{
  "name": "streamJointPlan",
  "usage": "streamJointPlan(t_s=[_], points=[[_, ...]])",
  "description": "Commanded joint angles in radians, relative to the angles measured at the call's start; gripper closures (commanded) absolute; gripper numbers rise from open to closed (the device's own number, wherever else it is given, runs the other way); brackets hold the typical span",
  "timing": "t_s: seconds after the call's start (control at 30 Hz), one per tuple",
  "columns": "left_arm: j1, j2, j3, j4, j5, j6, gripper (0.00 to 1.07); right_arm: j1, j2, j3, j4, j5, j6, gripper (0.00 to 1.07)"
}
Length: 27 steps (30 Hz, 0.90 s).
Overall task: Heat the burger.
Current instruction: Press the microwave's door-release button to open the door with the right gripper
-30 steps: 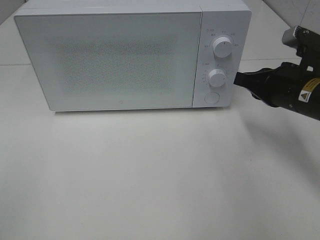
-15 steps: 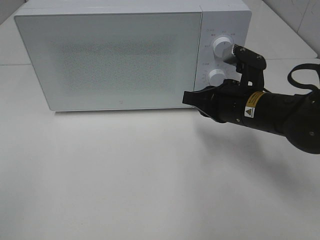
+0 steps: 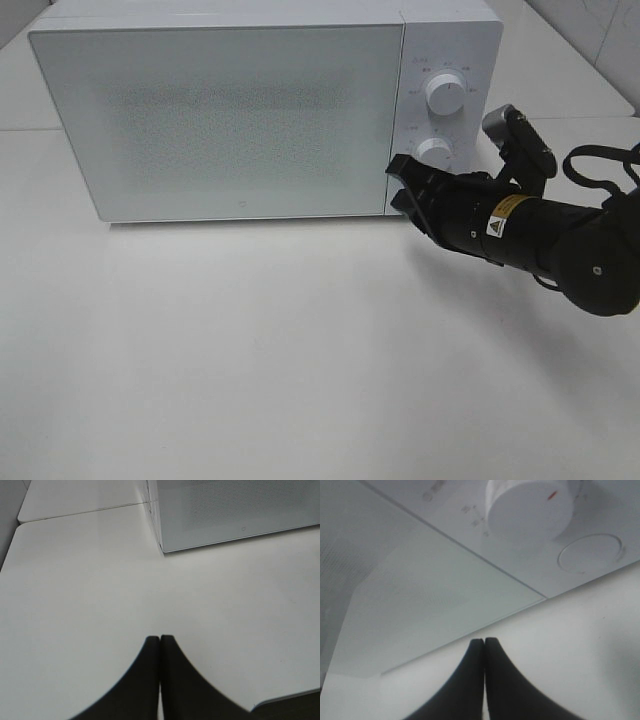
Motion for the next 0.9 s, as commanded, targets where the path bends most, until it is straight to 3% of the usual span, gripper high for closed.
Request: streamJointPlan(t_s=[0.03,0.2,0.9], points=[[0.002,-0.020,0.002,0.001,-0.015,-0.006,1.06,0.001,0.000,-0.010,0.082,-0.017,0.007,1.07],[0.002,-0.020,0.002,0.001,-0.015,-0.006,1.06,0.001,0.000,-0.010,0.274,-0.022,0.024,1.07],[0.002,-0.020,0.002,0.001,-0.015,-0.006,1.06,0.001,0.169,-0.052,0.280,-0.135,0.167,1.07]])
